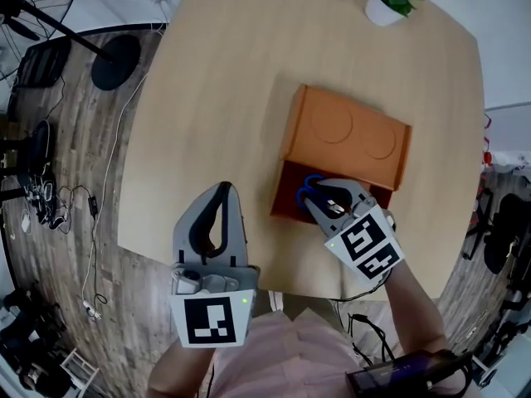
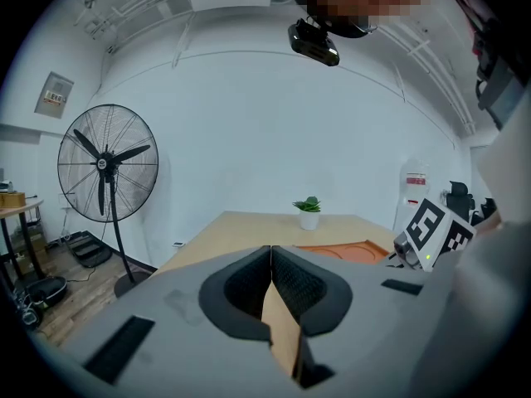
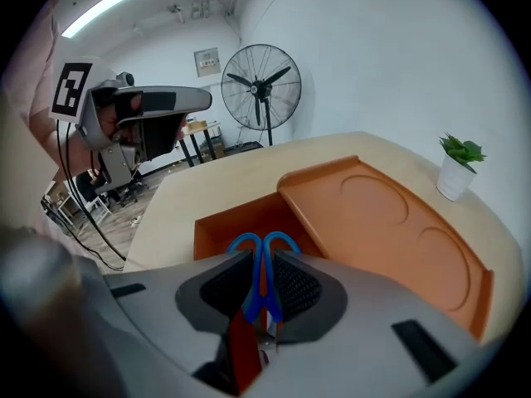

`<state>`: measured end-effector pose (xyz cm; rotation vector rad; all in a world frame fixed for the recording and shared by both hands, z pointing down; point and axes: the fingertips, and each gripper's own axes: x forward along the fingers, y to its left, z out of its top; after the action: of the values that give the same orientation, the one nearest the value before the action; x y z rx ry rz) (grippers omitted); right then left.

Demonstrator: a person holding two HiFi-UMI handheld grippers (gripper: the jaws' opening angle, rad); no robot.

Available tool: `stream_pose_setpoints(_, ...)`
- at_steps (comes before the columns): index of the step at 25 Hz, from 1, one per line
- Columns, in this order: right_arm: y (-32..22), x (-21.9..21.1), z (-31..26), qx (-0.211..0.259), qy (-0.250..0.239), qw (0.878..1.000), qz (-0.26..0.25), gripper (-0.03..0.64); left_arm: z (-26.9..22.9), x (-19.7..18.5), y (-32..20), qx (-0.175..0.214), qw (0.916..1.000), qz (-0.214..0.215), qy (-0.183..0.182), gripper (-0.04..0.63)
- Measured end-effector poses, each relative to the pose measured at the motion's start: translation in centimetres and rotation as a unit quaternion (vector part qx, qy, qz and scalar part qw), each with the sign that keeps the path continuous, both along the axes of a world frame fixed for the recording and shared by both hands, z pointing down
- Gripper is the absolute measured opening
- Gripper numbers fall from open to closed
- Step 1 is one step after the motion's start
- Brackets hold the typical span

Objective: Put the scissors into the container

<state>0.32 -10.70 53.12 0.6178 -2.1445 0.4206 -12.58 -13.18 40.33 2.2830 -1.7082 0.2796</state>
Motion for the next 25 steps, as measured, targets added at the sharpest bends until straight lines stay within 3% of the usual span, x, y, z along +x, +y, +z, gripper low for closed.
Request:
stream_pose_setpoints(15, 0.3, -0.5, 2.8, -0.020, 0.031, 0.999, -0.012, 0.086, 0.2, -1.1, -0.1, -0.005, 1.0000, 0.000, -0.001, 0.012)
stream_pose_setpoints(25, 0.2, -1.0, -0.2, 0.007, -0.014, 1.000, 0.011, 0.091, -1.4, -0.1, 0.3, 0.012, 0.9998, 0.012, -0.003, 0.012)
